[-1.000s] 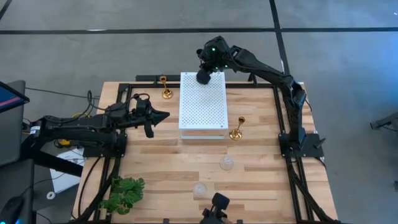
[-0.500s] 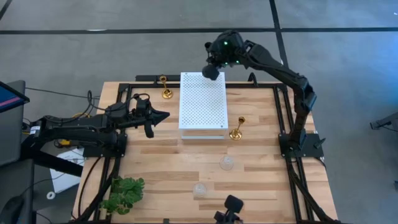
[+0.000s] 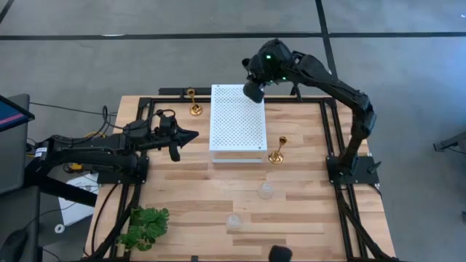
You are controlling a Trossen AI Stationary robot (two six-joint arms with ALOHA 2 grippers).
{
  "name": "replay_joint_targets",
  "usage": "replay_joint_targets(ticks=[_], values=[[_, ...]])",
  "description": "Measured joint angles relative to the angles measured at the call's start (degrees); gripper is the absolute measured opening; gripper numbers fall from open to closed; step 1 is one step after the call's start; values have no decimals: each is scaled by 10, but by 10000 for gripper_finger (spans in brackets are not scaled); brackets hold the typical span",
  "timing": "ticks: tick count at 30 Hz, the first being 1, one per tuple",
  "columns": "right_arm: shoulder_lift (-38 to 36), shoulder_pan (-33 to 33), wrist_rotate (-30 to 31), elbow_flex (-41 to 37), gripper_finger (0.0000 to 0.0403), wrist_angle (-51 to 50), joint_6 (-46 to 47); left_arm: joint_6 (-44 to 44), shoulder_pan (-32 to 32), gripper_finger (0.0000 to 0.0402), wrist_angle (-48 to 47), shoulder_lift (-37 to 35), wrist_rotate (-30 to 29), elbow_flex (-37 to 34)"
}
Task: Pick & Place candle stick holders
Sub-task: Put the right black candle holder on the shelf
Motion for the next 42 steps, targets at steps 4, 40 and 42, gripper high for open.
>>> replay_joint_targets(ticks=[4, 40, 42], values=[[-43, 0, 30, -7, 0, -6, -17, 0, 0, 4, 0, 0, -2, 0], [-147, -57, -37, -355, 0, 327, 97, 0, 0, 4, 0, 0, -4, 0], [-147, -59, -59, -355, 0, 338, 104, 0, 0, 4, 0, 0, -4, 0]])
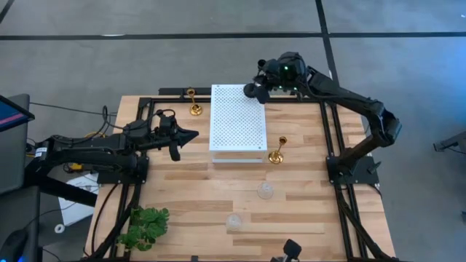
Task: Pick & Place candle stick holders
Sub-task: Put the right black candle holder on the shelf
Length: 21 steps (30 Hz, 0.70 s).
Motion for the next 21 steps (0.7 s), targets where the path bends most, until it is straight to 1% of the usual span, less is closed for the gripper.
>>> replay_joint_targets(ticks=[2, 10, 21], values=[[3, -4, -21, 0, 0, 4, 11, 0, 0, 4, 0, 0, 0, 0], [37, -2, -22, 0, 0, 9, 18, 0, 0, 4, 0, 0, 0, 0], [38, -14, -19, 0, 0, 0, 10, 0, 0, 4, 0, 0, 0, 0]])
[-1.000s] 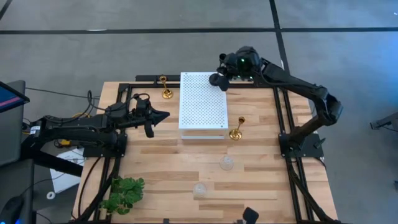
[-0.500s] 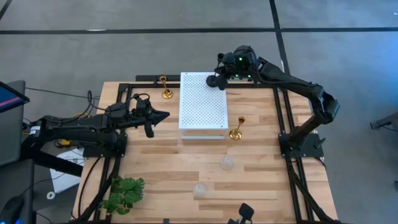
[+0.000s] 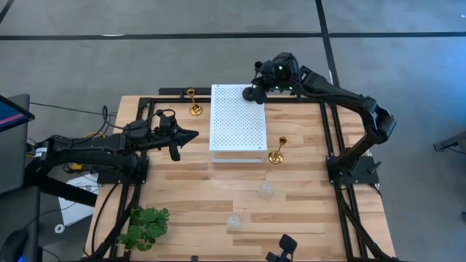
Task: Pick & Place candle stick holders
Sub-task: Put the right black candle holder on the shelf
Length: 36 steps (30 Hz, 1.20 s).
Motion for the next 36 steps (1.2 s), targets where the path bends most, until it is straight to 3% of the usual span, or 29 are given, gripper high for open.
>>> replay_joint_targets(ticks=[19, 29, 36], values=[[0, 1, -16, 0, 1, -8, -2, 0, 0, 4, 0, 0, 0, 0], [0, 3, -16, 0, 52, 4, -2, 0, 0, 4, 0, 0, 0, 0], [0, 12, -16, 0, 59, 5, -2, 0, 0, 4, 0, 0, 0, 0]])
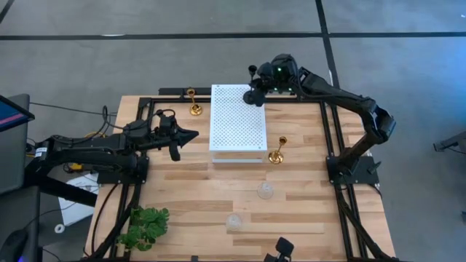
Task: Pick & Place candle stick holders
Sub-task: Put the right black candle holder on the shelf, then put the black candle holder on the shelf
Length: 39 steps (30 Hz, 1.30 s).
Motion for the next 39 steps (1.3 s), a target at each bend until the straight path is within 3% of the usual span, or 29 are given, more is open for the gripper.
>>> replay_joint_targets(ticks=[13, 26, 30, 39], values=[[-2, 1, 0, 0, 68, -2, -6, 0, 0, 4, 0, 0, 0, 0], [-3, 1, 1, 0, 225, -15, -17, 0, 0, 4, 0, 0, 0, 0], [-6, 0, 2, 27, 243, -75, -34, 0, 0, 4, 0, 0, 0, 0], [-6, -1, 3, 125, 244, -236, -65, 0, 0, 4, 0, 0, 0, 0]])
